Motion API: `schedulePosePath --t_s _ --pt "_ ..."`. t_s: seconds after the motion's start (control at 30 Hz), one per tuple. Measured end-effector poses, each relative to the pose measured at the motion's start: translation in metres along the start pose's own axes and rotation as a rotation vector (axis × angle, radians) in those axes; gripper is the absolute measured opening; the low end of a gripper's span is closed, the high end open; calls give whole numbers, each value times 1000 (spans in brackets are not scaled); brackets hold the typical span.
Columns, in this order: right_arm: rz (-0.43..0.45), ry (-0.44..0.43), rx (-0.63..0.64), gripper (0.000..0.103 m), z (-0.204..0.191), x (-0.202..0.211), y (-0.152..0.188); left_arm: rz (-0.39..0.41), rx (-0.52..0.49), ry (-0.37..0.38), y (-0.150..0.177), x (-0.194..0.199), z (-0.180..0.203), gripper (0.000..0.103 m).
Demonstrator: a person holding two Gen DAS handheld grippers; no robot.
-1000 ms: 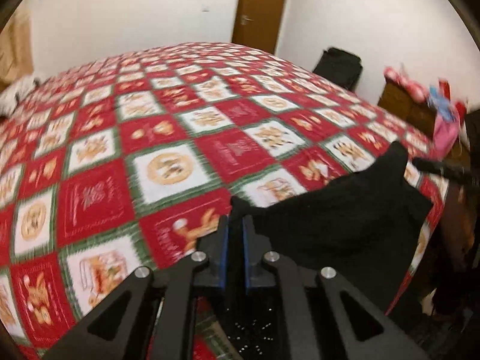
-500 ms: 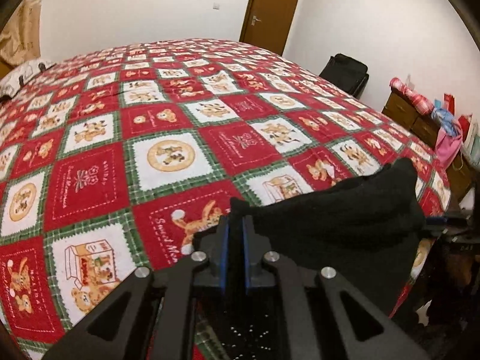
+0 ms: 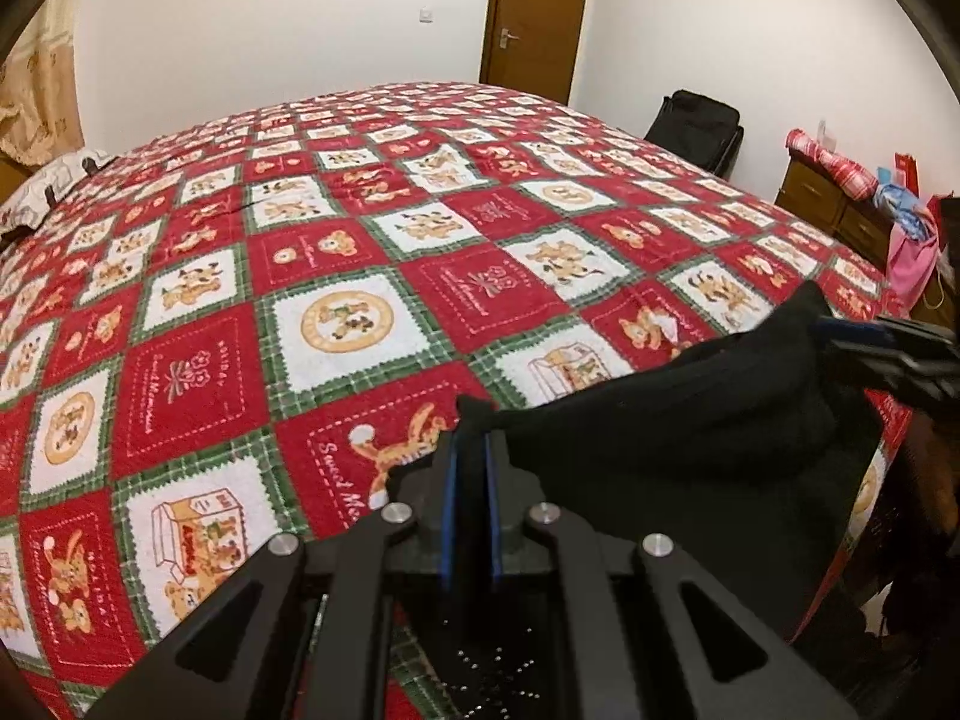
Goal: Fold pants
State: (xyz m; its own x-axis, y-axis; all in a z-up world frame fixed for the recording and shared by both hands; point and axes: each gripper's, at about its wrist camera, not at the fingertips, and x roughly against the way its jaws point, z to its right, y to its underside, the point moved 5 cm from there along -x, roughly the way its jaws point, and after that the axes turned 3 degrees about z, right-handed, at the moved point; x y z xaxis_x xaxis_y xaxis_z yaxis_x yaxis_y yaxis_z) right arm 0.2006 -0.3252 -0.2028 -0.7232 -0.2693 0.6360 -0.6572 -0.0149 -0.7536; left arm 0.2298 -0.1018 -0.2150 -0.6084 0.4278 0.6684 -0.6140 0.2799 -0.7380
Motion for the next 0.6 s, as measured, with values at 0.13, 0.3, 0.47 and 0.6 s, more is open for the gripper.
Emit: schedulePosePath --t_s 0.13,0.3,0.47,0.6 --pt "-35 44 -120 46 41 -12 10 -1 0 1 0 -1 1 12" --pt "-36 10 -125 46 48 -14 13 -4 -4 -5 -1 0 2 12" --pt "-25 21 -112 46 43 -8 12 -8 -11 -16 -2 2 3 13" --pt "12 84 -79 47 34 9 12 -2 -20 -34 -4 10 5 13"
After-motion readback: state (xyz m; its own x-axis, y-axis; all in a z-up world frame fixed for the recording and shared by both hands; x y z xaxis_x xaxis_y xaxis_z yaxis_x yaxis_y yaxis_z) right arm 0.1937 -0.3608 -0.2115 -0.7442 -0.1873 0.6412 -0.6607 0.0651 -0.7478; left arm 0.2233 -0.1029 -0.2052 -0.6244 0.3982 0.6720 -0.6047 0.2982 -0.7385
